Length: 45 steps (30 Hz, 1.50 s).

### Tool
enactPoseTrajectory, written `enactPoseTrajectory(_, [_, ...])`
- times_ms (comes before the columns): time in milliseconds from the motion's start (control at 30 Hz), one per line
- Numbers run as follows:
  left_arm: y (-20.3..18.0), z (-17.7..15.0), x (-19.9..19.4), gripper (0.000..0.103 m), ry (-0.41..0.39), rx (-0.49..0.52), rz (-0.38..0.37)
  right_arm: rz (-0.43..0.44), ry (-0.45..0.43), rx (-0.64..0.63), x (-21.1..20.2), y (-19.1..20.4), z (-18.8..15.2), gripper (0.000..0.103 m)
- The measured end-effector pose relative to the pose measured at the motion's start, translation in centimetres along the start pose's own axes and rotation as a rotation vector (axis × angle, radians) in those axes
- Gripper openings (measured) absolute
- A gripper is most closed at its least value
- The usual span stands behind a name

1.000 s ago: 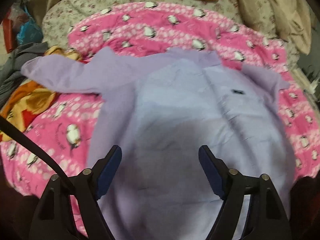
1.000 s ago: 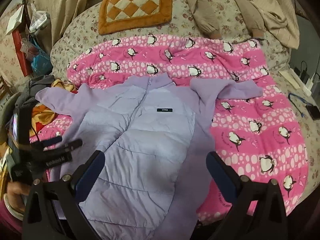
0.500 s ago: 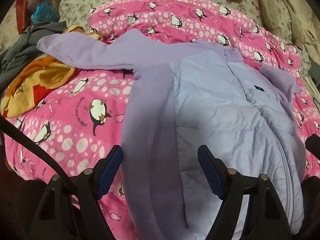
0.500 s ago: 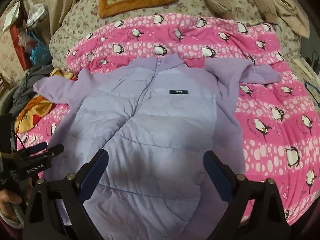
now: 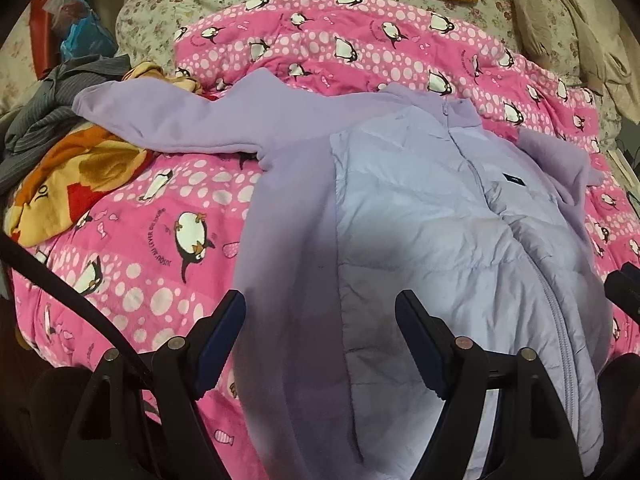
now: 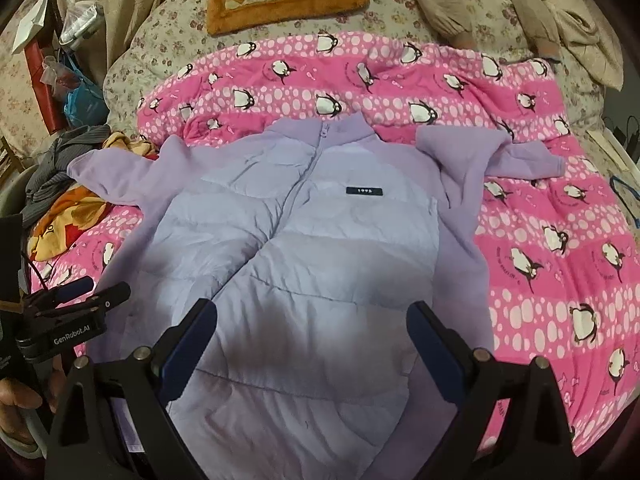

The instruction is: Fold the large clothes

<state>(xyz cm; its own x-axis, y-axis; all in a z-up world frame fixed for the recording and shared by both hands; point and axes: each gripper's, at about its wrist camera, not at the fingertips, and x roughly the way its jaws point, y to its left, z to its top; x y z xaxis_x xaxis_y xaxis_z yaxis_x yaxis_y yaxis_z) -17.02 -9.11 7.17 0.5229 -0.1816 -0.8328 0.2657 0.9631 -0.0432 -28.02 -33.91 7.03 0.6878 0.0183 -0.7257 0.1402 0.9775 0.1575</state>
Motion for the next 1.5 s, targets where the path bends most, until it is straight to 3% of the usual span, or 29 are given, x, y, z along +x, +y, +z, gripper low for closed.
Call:
enactPoseTrajectory(367, [-2.2,4.6,1.2,0.05,-0.079,0.028,0.024,-0.056,-0.027,-0.029,2.2,0.3,3.2,0.098])
enactPoseTrajectory(600, [-3.6,7.7,3.7,0.05,-0.12,-0.001,-0.033,-0.113,-0.086,-0.008,4.8,0.3,6.7,0.098])
enactPoseTrajectory(700, [-3.2,7.3,5.1,0.05,-0.146,-0.019,-0.026,-0.119,-0.09,0.021,6.4,-0.2,6.9,0.098])
enactPoseTrajectory(800, [-3.7,6.8,7.1,0.049,-0.107,0.04,0.027,-0.107,-0.058,0.06,8.3,-0.9,6.5,0.098])
enactPoseTrajectory(967, [-3.5,6.6,7.6,0.049,-0.11,0.033,0.011,-0.104,-0.027,0.101,10.4,-1.7,6.5,0.098])
enactPoseTrajectory(1500, [-3.8,6.3,7.5,0.049,-0.117,0.022,0.016,-0.117,-0.002,0.104,11.2,-1.8,5.8,0.098])
